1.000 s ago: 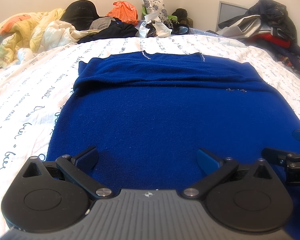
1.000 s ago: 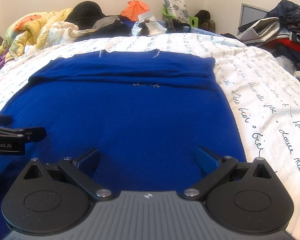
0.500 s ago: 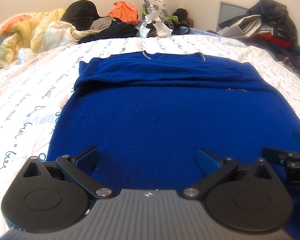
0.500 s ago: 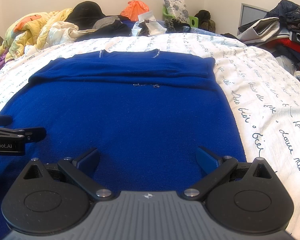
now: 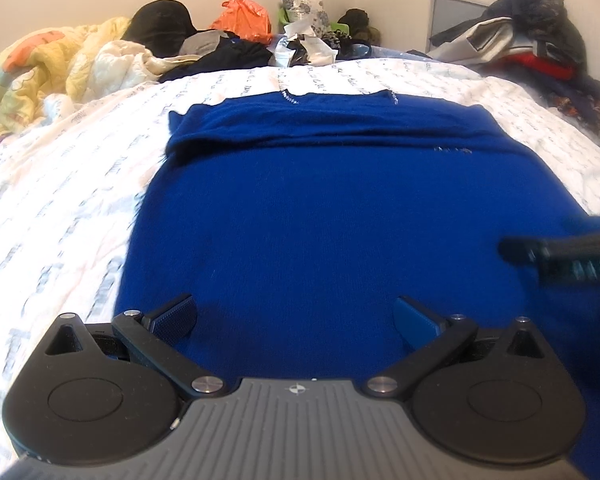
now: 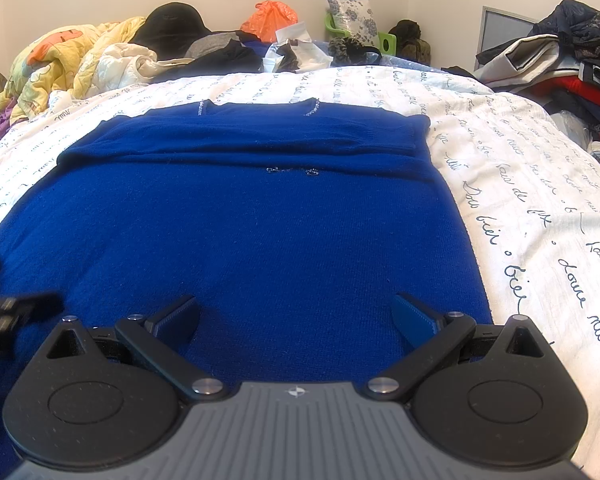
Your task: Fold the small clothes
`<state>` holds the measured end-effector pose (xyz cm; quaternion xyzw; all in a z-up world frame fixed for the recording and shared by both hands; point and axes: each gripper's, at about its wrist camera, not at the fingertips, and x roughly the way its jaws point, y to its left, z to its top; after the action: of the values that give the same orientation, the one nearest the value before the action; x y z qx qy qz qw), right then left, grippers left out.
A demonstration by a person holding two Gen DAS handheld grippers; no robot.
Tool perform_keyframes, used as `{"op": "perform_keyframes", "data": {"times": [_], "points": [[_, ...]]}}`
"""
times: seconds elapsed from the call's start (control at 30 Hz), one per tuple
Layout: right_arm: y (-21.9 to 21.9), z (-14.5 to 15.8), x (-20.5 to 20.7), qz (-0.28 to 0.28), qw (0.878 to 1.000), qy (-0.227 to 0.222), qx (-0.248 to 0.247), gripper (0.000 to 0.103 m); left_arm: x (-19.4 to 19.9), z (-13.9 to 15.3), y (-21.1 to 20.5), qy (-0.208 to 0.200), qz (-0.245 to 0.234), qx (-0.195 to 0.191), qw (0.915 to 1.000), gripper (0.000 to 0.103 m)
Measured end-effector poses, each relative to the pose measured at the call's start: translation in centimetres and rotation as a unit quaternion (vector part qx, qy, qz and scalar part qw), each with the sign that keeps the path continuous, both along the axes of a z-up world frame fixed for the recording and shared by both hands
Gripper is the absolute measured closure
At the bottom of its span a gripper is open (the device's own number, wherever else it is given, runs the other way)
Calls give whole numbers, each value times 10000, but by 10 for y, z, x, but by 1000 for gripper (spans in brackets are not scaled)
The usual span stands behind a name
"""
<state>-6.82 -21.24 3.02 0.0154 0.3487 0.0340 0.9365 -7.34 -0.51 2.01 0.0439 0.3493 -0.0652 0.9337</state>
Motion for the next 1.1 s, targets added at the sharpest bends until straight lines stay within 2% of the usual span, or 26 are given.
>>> {"op": "perform_keyframes", "data": {"times": [0.2,1.1], "points": [[0,0,0,0,10000,0,-1,0,-30,-3,8,-107,79,-56,9999,0],[0,0,-6,-63,10000,6,-11,0,-32,-3,9,-137,110,-63,9998,0]]}}
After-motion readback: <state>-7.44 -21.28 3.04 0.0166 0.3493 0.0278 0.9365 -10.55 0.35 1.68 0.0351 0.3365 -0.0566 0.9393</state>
